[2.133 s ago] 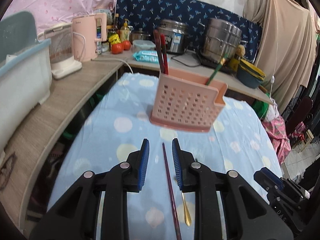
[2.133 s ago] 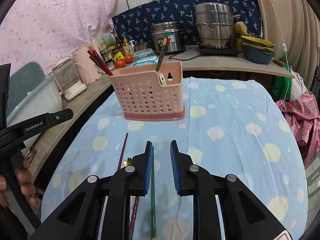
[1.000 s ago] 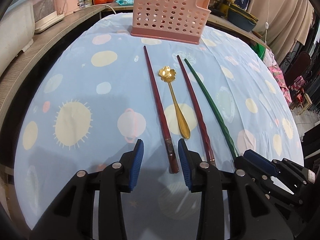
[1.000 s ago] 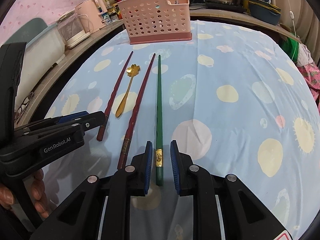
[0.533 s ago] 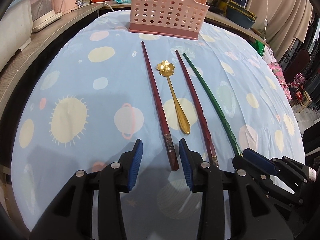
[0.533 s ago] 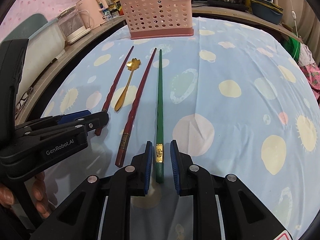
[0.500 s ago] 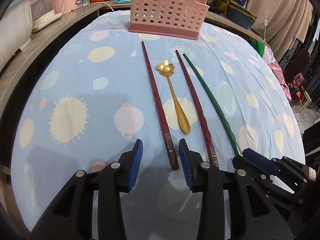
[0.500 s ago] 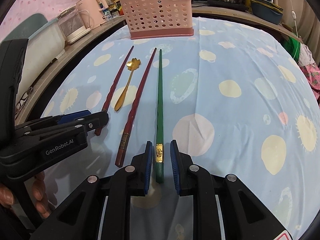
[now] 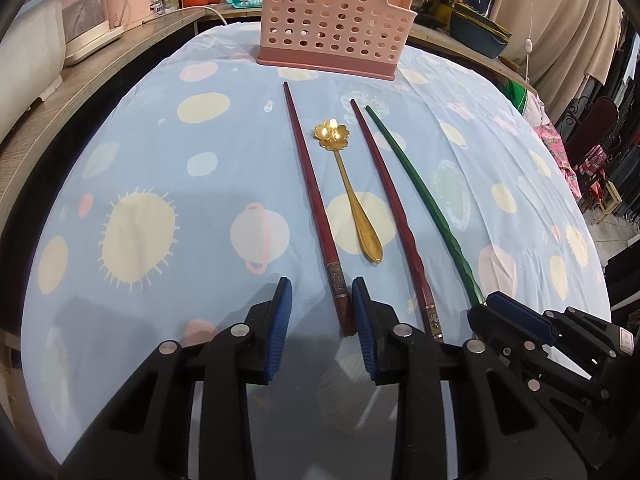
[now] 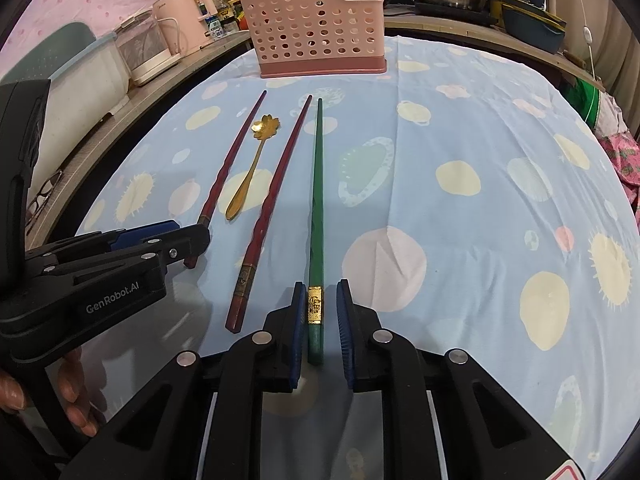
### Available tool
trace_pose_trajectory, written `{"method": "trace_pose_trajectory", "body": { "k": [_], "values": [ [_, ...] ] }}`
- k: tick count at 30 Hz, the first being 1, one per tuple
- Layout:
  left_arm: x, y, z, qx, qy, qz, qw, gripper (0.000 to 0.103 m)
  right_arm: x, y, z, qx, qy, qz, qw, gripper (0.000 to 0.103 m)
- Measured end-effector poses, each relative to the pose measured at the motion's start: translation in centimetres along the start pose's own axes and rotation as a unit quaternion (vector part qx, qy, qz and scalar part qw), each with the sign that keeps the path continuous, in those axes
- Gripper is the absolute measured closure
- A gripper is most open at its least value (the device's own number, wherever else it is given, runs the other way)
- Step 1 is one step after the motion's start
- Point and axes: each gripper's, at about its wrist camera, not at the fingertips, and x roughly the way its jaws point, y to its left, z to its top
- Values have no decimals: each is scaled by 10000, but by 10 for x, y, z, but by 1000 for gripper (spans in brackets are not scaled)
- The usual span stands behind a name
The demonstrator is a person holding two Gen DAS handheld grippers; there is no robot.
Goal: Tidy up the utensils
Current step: 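Grasp a dark red chopstick with the left tool while the right tool grasps a green chopstick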
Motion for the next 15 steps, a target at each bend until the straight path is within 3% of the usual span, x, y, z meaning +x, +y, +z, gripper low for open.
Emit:
{"method": "trace_pose_trajectory", "body": {
  "k": [9,11,15],
  "values": [
    [3,-2,4,62,-70,54,9999,74,0,0,0,-2,0,-3,10000,88],
    [3,-1,4,76,-77,38,9999,93,0,0,0,6,-1,4,10000,88],
    [2,1,5,37,-37,-35,10000,94,0,0,0,12,-3,7,10000,89]
  ]
}}
